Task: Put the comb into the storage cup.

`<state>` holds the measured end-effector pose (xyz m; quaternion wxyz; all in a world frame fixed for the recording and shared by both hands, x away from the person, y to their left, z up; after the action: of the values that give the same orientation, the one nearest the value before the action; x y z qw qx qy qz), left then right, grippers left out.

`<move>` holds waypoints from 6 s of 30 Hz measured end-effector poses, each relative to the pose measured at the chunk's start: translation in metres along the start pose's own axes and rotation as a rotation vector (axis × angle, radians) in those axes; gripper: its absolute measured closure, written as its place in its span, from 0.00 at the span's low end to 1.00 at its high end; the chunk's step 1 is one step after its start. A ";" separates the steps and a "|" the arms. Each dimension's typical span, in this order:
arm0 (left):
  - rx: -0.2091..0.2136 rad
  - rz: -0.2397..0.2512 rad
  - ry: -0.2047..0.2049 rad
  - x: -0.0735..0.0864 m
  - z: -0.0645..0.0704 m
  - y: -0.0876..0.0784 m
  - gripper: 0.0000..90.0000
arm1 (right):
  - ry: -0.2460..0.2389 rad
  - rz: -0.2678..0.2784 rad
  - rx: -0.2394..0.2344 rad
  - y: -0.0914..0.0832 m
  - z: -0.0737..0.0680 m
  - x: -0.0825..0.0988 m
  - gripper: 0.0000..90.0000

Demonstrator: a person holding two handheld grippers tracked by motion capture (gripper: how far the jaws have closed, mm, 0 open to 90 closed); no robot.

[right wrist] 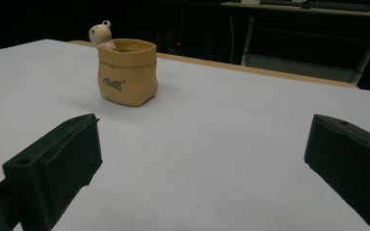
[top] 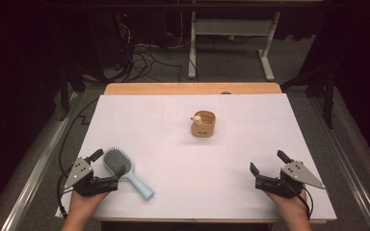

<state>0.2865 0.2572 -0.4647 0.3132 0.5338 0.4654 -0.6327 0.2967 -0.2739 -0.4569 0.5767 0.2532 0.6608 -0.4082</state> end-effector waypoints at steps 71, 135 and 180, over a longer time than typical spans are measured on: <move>-0.224 -0.473 -0.008 0.024 -0.020 -0.002 1.00 | 0.022 0.026 -0.006 -0.001 0.002 -0.003 0.00; 0.011 -0.505 0.093 -0.027 0.062 0.131 1.00 | 0.041 0.024 -0.021 0.001 0.003 -0.002 0.00; 0.164 -0.524 0.355 0.010 0.140 0.028 1.00 | 0.045 0.034 -0.016 -0.002 0.002 -0.003 0.00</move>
<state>0.2552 0.1181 -0.4824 0.0096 0.5213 0.5820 -0.6240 0.2967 -0.2761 -0.4532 0.5704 0.2686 0.6727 -0.3872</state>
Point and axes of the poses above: each handheld gripper's, and its own axes: y roughly forward along the jaws, x roughly out of its underside, z roughly to its right, the point moved 2 cm from there along y, roughly forward along the jaws, and after that the axes turned 11 degrees about -x, right-handed, at the moved point
